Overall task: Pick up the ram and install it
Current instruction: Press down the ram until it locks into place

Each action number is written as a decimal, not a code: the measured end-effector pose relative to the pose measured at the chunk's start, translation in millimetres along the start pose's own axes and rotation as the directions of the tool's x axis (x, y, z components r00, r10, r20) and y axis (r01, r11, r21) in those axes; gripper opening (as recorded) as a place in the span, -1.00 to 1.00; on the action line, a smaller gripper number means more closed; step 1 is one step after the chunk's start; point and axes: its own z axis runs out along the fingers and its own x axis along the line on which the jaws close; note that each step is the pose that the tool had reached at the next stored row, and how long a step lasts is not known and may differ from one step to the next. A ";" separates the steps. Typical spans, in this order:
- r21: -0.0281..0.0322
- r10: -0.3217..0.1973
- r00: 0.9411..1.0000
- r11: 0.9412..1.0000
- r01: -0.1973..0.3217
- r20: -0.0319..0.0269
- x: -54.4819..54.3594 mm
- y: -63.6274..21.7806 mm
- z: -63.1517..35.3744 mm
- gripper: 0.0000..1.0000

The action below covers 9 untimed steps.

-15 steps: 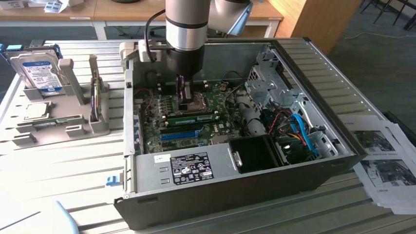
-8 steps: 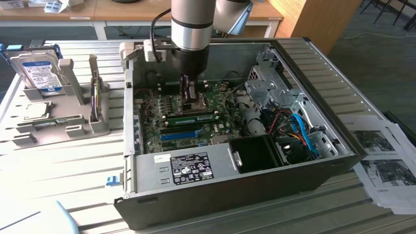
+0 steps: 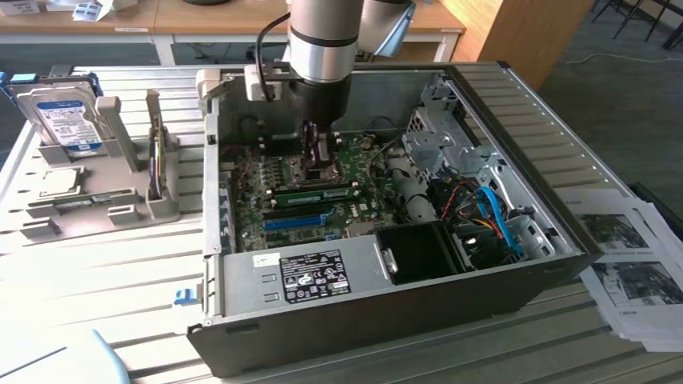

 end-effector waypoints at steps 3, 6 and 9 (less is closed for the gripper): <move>-0.001 0.000 1.000 1.000 0.000 0.000 0.0 -3.0 -0.1 -0.81; -0.001 0.000 1.000 1.000 0.000 0.000 -0.1 -6.1 -0.1 -0.81; -0.002 0.000 1.000 1.000 0.000 0.000 -0.1 -9.3 -0.2 -0.81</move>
